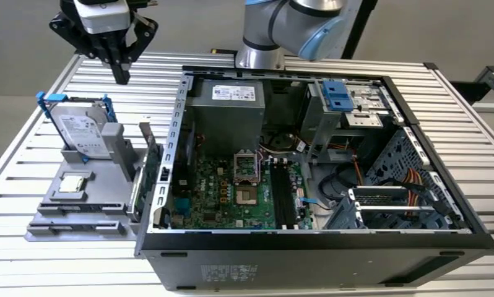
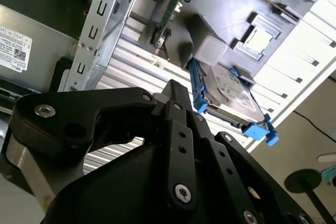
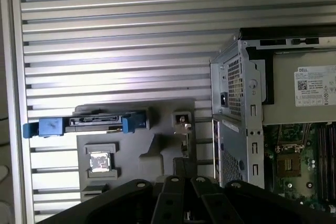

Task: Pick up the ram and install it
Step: 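Reach for the ram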

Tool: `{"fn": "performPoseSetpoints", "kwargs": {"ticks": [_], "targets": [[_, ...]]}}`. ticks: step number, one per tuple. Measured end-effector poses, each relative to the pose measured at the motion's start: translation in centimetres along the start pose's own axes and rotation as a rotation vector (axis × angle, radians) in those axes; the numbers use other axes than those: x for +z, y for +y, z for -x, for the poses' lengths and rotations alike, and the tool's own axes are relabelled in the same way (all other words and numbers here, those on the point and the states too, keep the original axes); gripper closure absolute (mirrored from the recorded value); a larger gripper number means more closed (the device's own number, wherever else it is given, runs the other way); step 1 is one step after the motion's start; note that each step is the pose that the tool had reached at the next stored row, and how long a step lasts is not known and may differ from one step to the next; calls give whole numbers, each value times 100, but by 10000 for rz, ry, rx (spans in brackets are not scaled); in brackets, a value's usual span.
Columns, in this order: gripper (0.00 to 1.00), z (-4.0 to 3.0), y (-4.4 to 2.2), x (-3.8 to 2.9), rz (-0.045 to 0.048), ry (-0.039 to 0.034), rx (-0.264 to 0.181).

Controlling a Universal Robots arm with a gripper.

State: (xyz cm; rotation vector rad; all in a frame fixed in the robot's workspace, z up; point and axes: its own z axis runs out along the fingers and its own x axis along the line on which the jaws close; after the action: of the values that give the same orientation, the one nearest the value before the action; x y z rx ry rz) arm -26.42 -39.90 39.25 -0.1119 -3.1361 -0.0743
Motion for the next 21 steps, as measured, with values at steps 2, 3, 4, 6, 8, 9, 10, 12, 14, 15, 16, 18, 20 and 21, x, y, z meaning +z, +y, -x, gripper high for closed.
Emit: {"fn": "performPoseSetpoints", "kwargs": {"ticks": [2,3,4,6,8,9,10,12,14,15,16,18,20,21], "targets": [[100,-37,-3,0,0,4,1],[100,-56,-4,0,-1,7,0],[100,-76,-5,0,-1,9,0],[100,-114,-8,0,-1,14,1],[100,-154,-11,0,-2,17,0],[100,-175,-13,0,-1,19,0],[100,-195,-14,0,-2,21,1],[100,-232,-17,0,-2,25,2],[100,-268,-19,0,-3,30,2],[100,-287,-21,0,-3,33,2],[100,-306,-22,0,-3,35,2],[100,-346,-25,0,-3,37,2],[100,-403,-29,1,-2,38,2],[100,-431,-31,1,-2,38,1]]}}
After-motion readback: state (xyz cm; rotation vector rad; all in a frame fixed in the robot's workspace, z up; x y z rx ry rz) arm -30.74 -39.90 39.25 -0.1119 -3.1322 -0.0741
